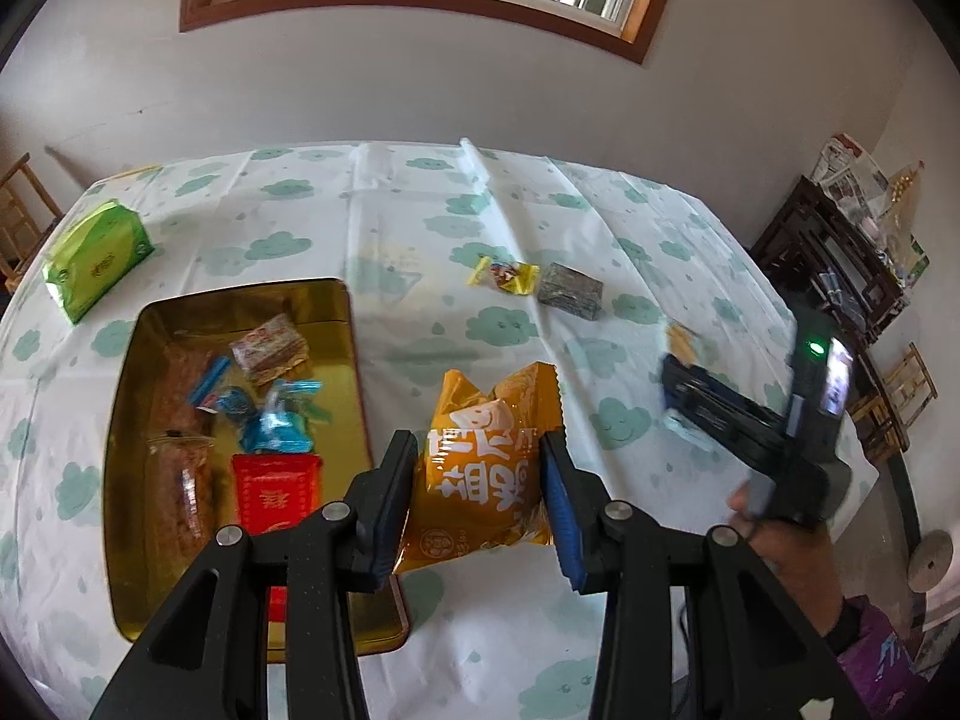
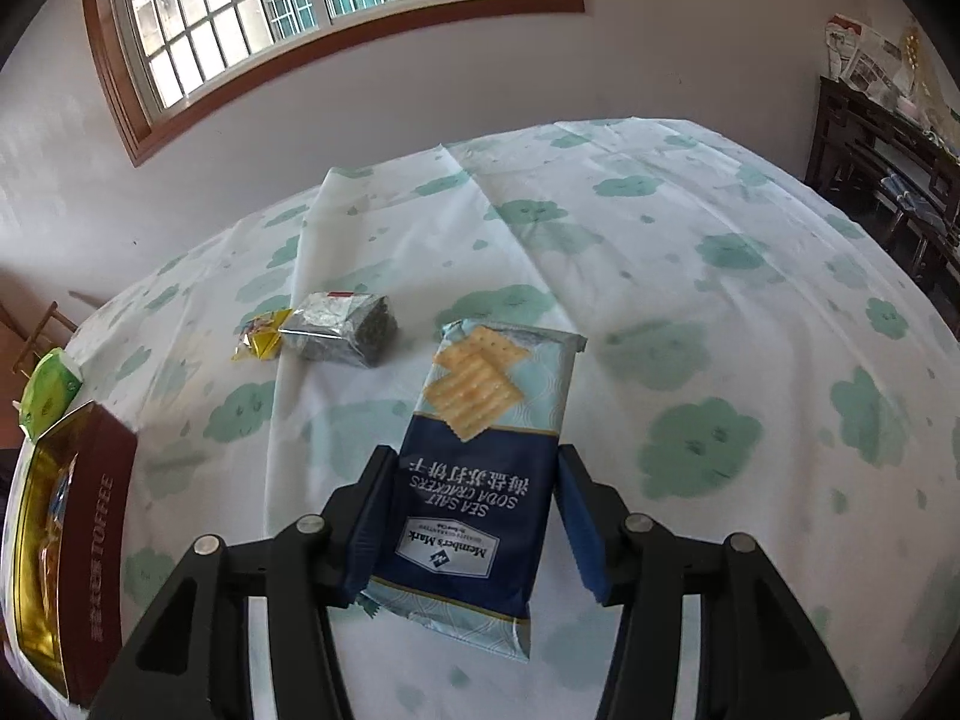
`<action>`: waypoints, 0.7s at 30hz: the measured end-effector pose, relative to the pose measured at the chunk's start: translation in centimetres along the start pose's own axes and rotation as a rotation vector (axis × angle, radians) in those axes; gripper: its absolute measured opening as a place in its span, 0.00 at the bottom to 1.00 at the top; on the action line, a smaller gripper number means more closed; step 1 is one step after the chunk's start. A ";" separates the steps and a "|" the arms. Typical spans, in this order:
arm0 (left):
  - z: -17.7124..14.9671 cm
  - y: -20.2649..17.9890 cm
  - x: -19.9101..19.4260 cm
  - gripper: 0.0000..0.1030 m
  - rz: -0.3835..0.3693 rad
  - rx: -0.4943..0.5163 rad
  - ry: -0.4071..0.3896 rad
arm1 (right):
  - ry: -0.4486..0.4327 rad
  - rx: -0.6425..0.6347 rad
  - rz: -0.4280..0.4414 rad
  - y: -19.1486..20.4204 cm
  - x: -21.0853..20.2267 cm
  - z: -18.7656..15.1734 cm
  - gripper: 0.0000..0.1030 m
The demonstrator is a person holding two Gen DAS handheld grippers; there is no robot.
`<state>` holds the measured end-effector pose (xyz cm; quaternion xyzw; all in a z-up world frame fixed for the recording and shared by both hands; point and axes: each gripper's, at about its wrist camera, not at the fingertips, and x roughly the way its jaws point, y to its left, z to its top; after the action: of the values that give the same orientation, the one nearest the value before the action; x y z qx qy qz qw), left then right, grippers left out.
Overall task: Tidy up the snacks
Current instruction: 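Lift the orange bag with the left gripper while the right gripper grasps the blue soda-cracker pack, then lower the orange bag into the tin and open the left gripper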
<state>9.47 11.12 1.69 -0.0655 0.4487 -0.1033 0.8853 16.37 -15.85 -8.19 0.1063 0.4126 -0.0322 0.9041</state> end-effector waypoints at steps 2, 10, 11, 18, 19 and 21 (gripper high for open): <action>-0.2 0.6 -0.5 0.37 0.016 -0.010 -0.009 | -0.015 -0.013 -0.007 -0.6 -0.8 -0.4 0.52; -1.8 4.5 -2.7 0.37 0.105 -0.056 -0.035 | -0.040 -0.028 -0.025 -2.9 -2.9 -2.1 0.52; -2.0 4.9 -2.8 0.37 0.113 -0.062 -0.034 | -0.042 -0.032 -0.029 -3.0 -2.9 -2.3 0.52; -3.8 8.6 -3.0 0.37 0.182 -0.103 -0.022 | -0.028 -0.020 -0.036 -4.0 -2.7 -3.6 0.52; -4.1 8.9 -3.0 0.37 0.194 -0.105 -0.019 | -0.028 -0.019 -0.037 -4.1 -2.7 -3.6 0.52; -4.6 9.6 -2.9 0.37 0.206 -0.112 -0.013 | -0.030 -0.020 -0.037 -4.1 -2.7 -3.7 0.52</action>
<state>5.31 20.99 -0.74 -0.0690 0.4523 0.0138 0.8891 11.26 -19.07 -9.20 0.0892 0.4012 -0.0464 0.9105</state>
